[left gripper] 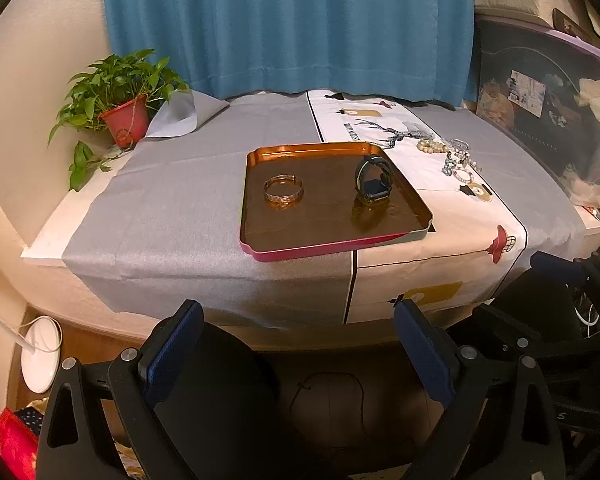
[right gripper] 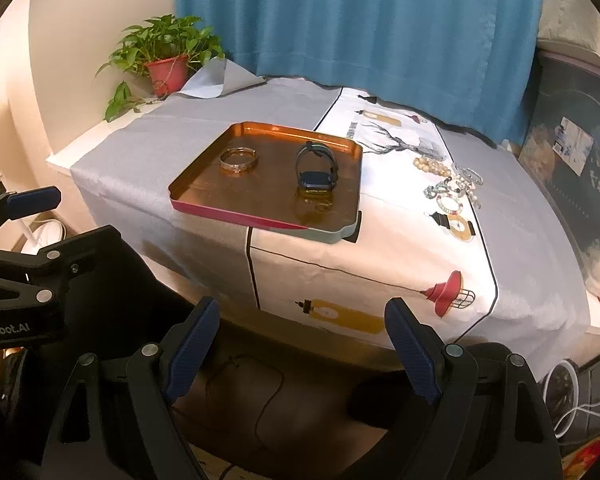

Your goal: Organize jewelry

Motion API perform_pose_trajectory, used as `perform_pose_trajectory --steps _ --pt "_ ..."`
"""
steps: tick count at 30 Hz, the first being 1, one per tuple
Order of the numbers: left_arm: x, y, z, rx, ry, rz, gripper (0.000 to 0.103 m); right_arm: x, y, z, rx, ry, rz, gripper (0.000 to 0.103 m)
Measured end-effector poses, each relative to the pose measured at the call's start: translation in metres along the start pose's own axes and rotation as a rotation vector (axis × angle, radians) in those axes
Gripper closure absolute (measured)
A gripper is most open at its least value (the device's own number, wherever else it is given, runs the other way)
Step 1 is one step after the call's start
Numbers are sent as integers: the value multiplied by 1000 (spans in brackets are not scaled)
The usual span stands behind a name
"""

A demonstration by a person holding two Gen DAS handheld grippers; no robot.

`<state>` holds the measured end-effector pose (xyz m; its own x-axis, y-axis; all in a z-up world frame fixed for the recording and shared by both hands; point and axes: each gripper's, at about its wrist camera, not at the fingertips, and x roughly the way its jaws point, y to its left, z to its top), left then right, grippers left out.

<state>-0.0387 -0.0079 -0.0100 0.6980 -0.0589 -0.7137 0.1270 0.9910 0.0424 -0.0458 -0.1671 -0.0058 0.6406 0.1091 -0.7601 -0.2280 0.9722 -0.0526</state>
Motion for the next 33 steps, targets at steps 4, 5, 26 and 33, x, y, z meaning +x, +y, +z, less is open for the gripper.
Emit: perform_pose_trajectory --steps 4,5,26,33 --pt "-1 -1 -2 1 1 -1 8 -1 1 0 -1 0 0 18" --pt "-1 -1 -2 1 2 -1 8 -1 1 0 -1 1 0 18" --pt "10 -4 0 9 33 -2 8 17 -12 -1 36 30 -10 18" --pt "21 -6 4 21 57 2 8 30 -36 2 105 47 -35 18"
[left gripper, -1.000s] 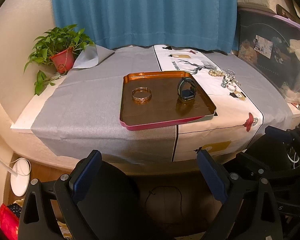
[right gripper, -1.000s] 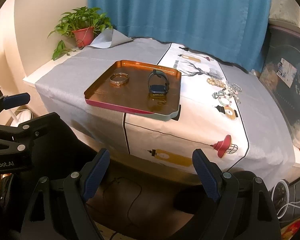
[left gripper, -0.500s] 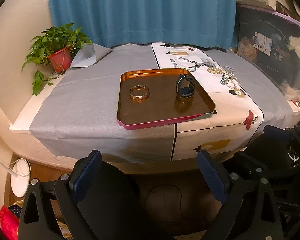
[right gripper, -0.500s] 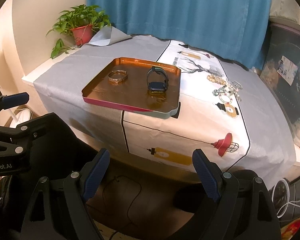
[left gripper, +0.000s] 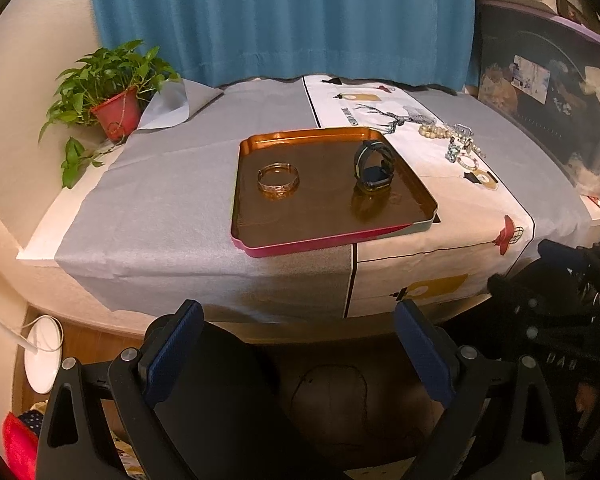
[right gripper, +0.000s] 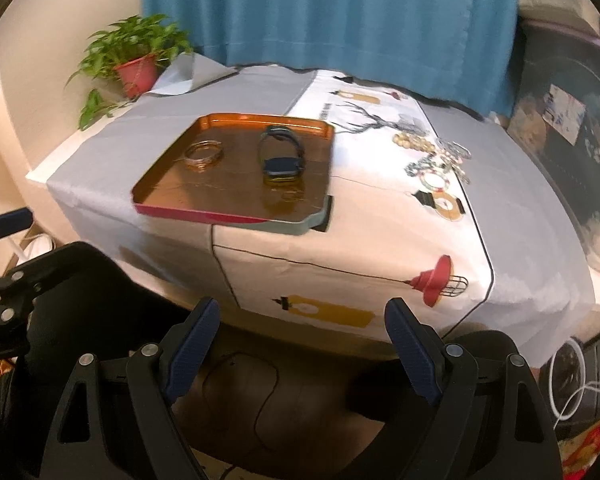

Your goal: Organize jewelry

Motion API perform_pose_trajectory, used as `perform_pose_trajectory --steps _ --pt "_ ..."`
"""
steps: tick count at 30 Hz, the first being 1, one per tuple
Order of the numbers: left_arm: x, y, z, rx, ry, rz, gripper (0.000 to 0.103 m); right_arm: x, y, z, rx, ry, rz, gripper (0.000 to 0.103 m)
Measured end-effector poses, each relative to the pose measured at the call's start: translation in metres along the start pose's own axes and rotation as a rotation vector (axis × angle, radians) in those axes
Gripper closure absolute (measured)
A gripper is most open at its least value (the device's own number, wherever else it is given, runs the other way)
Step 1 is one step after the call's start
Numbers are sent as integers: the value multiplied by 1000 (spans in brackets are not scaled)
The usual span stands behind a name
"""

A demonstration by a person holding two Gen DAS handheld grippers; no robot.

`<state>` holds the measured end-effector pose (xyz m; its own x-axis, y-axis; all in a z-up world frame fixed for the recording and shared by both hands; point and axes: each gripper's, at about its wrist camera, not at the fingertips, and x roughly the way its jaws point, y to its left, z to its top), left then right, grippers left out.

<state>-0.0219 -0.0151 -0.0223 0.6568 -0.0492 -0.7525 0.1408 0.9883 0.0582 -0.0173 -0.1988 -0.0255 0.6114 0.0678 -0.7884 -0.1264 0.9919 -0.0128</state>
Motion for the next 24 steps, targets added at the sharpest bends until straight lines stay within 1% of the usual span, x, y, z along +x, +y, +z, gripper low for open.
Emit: perform_pose_trajectory --steps 7,12,15,18,22,24 --pt "11 -4 9 15 19 -1 8 15 -27 10 61 5 -34 18" --pt "23 -7 19 16 42 -10 8 32 -60 26 132 -9 -83 18" --pt "30 -11 29 25 48 -9 8 49 -93 42 196 -25 -133 18" --pt "38 -20 45 47 44 -2 8 80 -131 65 267 -22 -189 18" --pt "50 -38 72 91 37 -4 8 127 -170 93 336 -9 -226 18" --pt "58 -50 87 114 32 -13 8 151 -186 106 358 4 -229 18"
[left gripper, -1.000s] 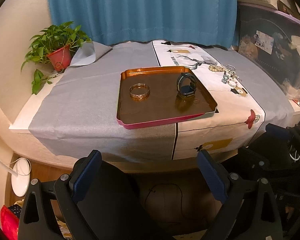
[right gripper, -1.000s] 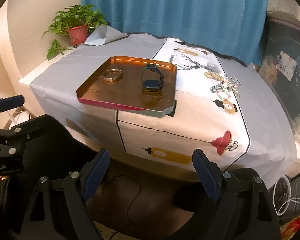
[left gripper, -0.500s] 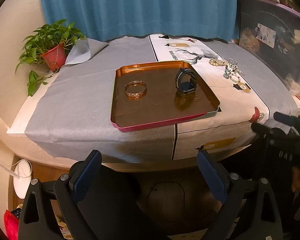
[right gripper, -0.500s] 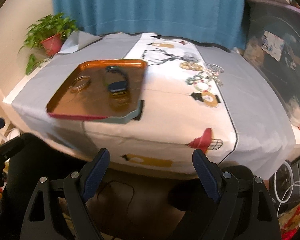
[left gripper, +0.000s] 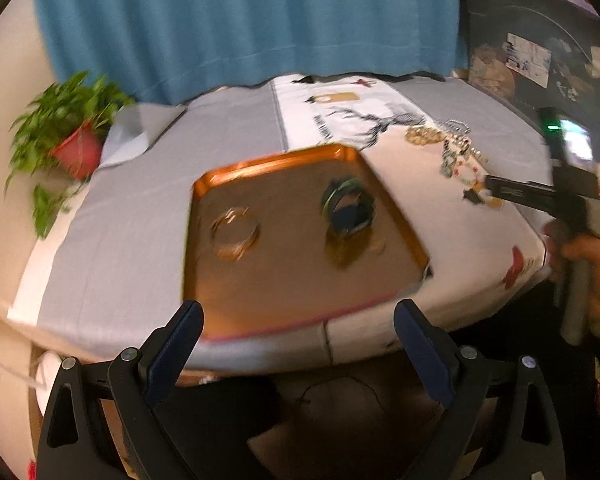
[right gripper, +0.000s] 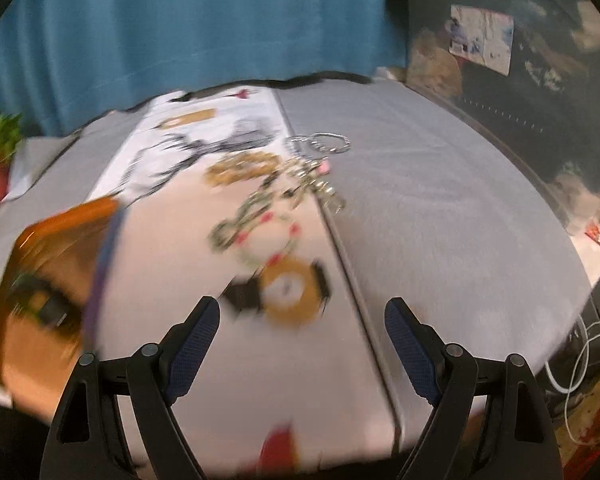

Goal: Organize jewelry
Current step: 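Grasp the pink-white beaded bracelet with the right tool while the left tool grasps the green beaded bracelet, then carry both beaded bracelets over the orange tray and open both tools to drop them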

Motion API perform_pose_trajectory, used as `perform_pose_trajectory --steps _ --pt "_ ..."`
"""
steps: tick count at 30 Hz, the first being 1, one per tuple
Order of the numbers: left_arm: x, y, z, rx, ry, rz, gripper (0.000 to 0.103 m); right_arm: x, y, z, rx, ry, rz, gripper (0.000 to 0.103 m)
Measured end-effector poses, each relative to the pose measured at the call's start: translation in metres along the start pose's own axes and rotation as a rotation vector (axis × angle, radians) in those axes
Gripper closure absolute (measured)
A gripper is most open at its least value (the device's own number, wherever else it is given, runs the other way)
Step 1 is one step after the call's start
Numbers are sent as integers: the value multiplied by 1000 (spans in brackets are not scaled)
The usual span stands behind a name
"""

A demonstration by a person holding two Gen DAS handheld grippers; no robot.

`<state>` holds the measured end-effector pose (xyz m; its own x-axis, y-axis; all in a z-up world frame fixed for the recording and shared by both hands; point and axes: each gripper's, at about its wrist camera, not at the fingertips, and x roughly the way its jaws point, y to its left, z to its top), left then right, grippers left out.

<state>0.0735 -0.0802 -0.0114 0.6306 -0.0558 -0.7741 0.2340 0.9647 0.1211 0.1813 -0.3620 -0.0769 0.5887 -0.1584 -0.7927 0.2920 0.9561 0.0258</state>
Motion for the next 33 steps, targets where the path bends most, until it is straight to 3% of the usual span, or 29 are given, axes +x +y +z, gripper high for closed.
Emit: perform_pose_trajectory --steps 5,9,12,16,19,23,25,26,27,28,29,30,32,33 --pt "23 -28 45 44 -10 -24 8 56 -3 27 -27 64 -24 17" --pt "46 -53 78 67 -15 -47 8 53 -26 21 -37 18 -71 13" --pt "76 -85 108 101 0 -116 8 48 -58 10 17 -5 -77 9" --pt "115 -126 135 168 26 -163 8 45 -89 6 104 14 -123 5" --pt "148 -154 145 244 75 -176 9 45 -95 7 100 19 -128 3" --pt "184 -173 151 269 150 -208 25 46 -95 6 106 10 -137 0" --pt "199 -178 154 256 188 -239 41 45 -92 6 93 6 -130 1" --pt "209 -180 156 242 222 -272 63 44 -90 5 83 -2 -119 10" --pt "210 -179 158 228 221 -299 74 40 -84 4 53 -22 -93 40" --pt "211 -180 159 218 212 -333 91 36 -74 4 6 -44 -61 61" --pt "212 -182 160 220 235 -383 98 36 -66 3 -30 -54 -43 95" --pt "211 -182 160 215 246 -404 99 35 -56 1 -79 -62 -55 96" --pt "201 -182 156 228 217 -398 99 36 -62 3 -28 -57 19 97" --pt "194 -182 155 238 204 -390 99 34 -67 4 -5 -59 10 97"
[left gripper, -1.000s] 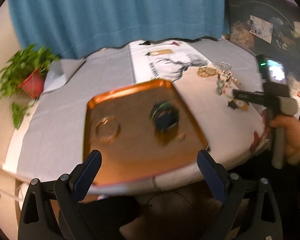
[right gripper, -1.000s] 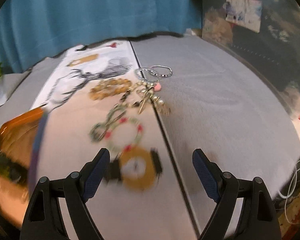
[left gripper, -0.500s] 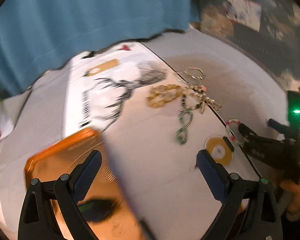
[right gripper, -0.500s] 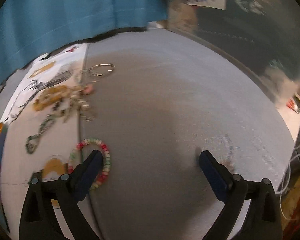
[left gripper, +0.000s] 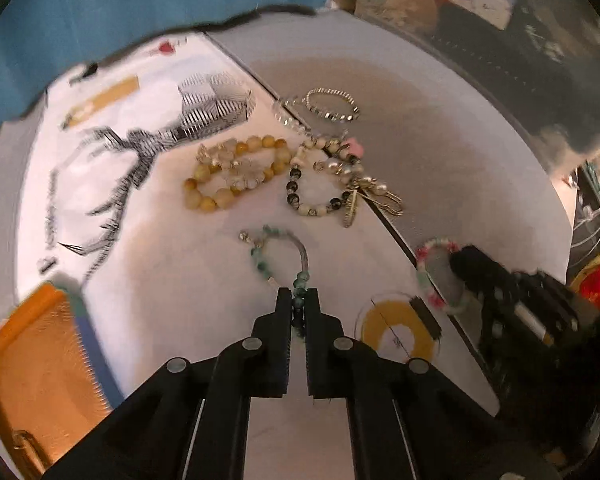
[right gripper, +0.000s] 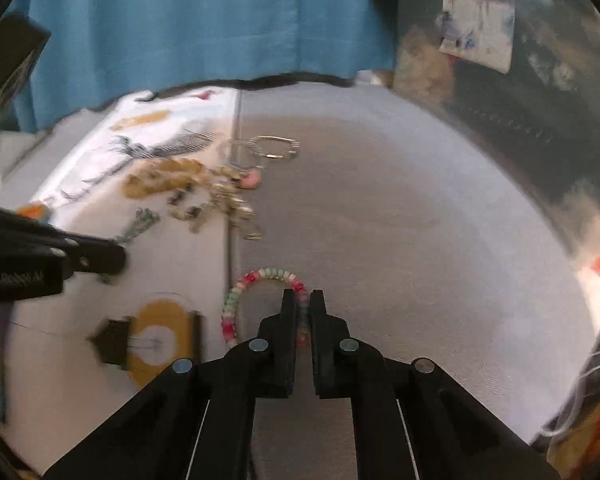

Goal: Organize jewelry
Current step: 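Carry both beaded bracelets over the orange tray and open both tools to drop them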

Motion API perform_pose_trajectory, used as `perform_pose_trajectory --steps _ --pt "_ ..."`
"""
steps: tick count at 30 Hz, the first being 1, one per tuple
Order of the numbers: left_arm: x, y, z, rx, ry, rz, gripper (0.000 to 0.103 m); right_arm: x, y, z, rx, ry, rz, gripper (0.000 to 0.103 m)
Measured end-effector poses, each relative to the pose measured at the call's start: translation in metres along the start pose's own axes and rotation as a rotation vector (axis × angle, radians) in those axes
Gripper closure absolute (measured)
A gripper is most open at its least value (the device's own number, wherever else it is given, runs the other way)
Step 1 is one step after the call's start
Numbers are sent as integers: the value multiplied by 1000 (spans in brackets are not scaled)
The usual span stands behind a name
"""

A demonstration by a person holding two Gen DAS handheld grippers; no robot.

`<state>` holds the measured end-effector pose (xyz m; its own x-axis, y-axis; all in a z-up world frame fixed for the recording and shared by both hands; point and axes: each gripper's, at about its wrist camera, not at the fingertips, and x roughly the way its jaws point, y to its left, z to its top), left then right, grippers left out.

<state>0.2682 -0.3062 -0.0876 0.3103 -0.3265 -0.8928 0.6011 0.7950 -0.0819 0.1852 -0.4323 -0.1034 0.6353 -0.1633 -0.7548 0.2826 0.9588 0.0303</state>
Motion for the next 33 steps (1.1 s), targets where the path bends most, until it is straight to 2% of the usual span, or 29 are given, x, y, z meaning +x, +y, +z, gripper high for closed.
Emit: perform_pose_trajectory --steps 2,7,14,20,22,25,27,33 --pt "-21 -2 -7 2 -39 -7 99 -7 -7 3 19 -30 -37 97" --pt "-80 -3 -26 -16 -133 -19 99 -45 -13 8 47 -100 -61 97" --pt "-152 1 -74 -48 -214 -21 99 -102 9 -11 11 -105 17 97" --pt "-210 8 -144 -95 -239 -20 99 -160 41 -40 -77 -93 105 97" --pt "-226 13 -172 -122 -246 4 99 -178 56 -55 -111 -75 162 96" --pt "-244 18 -215 -162 -256 110 99 -204 82 -79 -179 -51 232 97" --pt "-253 22 -243 -206 -266 147 99 -219 100 -96 -229 -39 268 97" --pt "-267 35 -313 -324 -286 202 99 -255 144 -142 -352 2 346 97"
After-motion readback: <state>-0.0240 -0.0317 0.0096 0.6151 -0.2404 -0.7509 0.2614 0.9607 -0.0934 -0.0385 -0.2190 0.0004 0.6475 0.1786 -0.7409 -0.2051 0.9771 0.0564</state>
